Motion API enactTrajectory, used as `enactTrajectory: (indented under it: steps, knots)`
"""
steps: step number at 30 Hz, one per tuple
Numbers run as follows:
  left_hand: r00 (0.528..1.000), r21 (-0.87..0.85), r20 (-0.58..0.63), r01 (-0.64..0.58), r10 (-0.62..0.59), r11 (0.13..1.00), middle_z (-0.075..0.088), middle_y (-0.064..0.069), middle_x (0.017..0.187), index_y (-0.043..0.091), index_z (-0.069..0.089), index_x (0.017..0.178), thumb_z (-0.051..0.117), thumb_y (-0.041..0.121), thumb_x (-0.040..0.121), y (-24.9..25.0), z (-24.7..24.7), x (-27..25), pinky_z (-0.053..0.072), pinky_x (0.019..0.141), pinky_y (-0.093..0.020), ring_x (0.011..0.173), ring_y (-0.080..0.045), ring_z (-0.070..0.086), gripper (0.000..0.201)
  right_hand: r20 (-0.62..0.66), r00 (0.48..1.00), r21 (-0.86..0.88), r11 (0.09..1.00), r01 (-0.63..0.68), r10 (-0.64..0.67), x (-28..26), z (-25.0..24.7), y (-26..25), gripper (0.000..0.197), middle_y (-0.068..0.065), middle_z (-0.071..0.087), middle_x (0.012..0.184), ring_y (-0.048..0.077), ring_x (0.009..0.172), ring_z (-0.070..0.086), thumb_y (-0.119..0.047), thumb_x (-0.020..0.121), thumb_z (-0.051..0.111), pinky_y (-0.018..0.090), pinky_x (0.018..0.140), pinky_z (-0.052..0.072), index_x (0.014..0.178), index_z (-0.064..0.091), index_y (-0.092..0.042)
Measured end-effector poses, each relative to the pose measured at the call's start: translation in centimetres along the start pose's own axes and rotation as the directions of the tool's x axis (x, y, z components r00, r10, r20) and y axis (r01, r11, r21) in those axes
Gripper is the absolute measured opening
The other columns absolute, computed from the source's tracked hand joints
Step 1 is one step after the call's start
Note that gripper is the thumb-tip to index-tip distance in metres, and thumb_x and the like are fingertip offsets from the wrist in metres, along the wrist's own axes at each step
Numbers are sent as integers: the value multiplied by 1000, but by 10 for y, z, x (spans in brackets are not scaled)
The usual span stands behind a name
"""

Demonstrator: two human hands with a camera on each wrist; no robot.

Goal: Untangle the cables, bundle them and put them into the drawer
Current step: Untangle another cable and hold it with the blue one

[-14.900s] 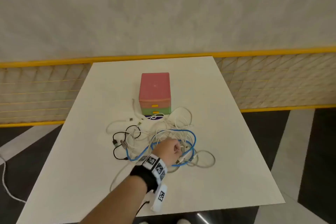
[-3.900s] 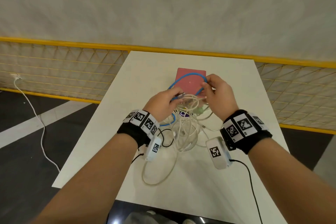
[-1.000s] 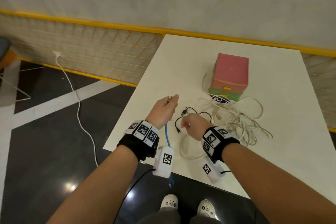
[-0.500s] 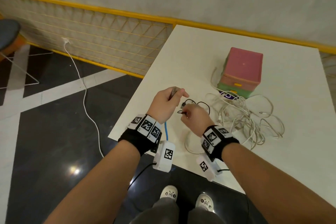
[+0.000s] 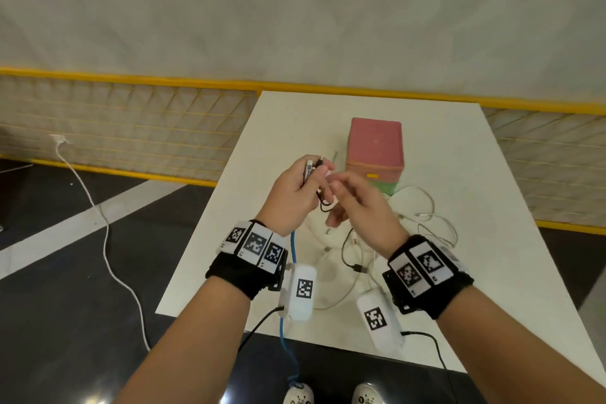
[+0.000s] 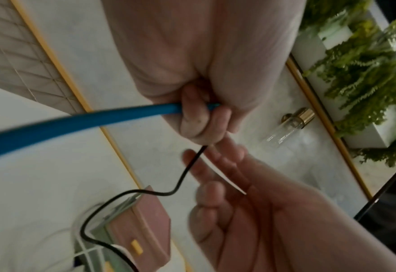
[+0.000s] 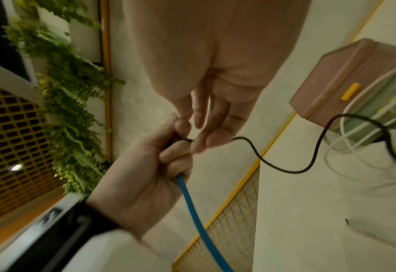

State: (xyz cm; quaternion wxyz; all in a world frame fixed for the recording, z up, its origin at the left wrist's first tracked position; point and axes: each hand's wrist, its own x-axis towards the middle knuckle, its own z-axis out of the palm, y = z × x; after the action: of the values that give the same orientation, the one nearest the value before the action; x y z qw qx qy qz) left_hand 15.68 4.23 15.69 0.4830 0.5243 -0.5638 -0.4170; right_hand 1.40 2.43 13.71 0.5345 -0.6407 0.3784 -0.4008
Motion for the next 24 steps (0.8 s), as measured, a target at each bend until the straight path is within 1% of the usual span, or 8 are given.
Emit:
enactTrajectory:
  steps: [4, 8, 11, 14, 17, 19, 21, 24]
  knots:
    - [998, -39, -50, -25, 23, 999, 52, -2, 64, 7, 48, 91, 36, 18, 105, 14, 6, 9, 39, 53, -16, 50, -8, 45, 20, 96, 995, -78, 996, 46, -38, -5, 0, -7, 22, 1, 60, 77, 16, 60, 61, -20, 100, 40, 40, 59, 49, 113, 55, -10]
    - [990, -73, -138, -12, 2, 997, 37, 1, 65, 14, 36, 72, 32, 26, 105, 27, 15, 17, 39, 57, -11, 60, -9, 41, 36, 97, 986, -206, 967, 150, -133, -2, -4, -12, 21, 2, 49, 63, 10, 55, 49, -13, 99, 43, 21, 57, 42, 92, 62, -20]
    - [980, -291, -200, -62, 3, 955, 26, 6, 55, 17, 32, 69, 28, 28, 106, 45, 17, 24, 45, 53, -23, 50, -13, 32, 39, 104, 986, -243, 959, 150, -128, -5, -9, -5, 24, 5, 48, 59, 14, 53, 46, -14, 99, 44, 25, 58, 39, 84, 64, -14]
    - [972, -386, -235, -91, -3, 918, 21, 10, 48, 21, 26, 68, 28, 26, 106, 59, 7, 33, 17, 39, -19, 43, -9, 14, 39, 96, 991, -263, 958, 118, -96, -12, -21, 11, 27, -3, 47, 55, 12, 53, 47, -16, 99, 43, 23, 59, 39, 81, 62, -23]
    - [976, -345, -219, -82, 5, 935, 22, 11, 46, 20, 28, 68, 30, 27, 106, 65, 7, 34, 14, 39, -18, 41, -8, 14, 39, 116, 992, -262, 962, 80, -51, -18, -29, 27, 30, -5, 47, 54, 9, 52, 46, -17, 100, 42, 22, 59, 39, 79, 60, -28]
    - [984, -243, -176, -67, 24, 968, 26, 11, 46, 18, 37, 72, 37, 28, 104, 63, 11, 32, 19, 38, -19, 38, -6, 20, 34, 114, 993, -290, 956, 44, -11, -20, -32, 33, 29, -5, 48, 53, 8, 50, 46, -18, 100, 42, 23, 59, 39, 77, 59, -28]
    - [993, 101, -42, -109, 113, 989, 44, 11, 56, 17, 53, 79, 49, 29, 100, 53, 14, 32, 31, 46, -18, 43, -1, 36, 24, 63, 998, -316, 949, 16, 4, -19, -37, 33, 28, -4, 47, 53, 6, 48, 45, -18, 99, 44, 21, 56, 39, 77, 59, -24]
    - [940, 561, 338, -164, -43, 811, 60, 8, 75, 15, 68, 91, 55, 38, 96, 37, 19, 29, 36, 60, -15, 63, 2, 51, 27, -26, 998, -338, 940, 44, -56, -16, -47, 25, 25, 1, 50, 55, 7, 48, 45, -19, 98, 46, 21, 54, 39, 80, 63, -18]
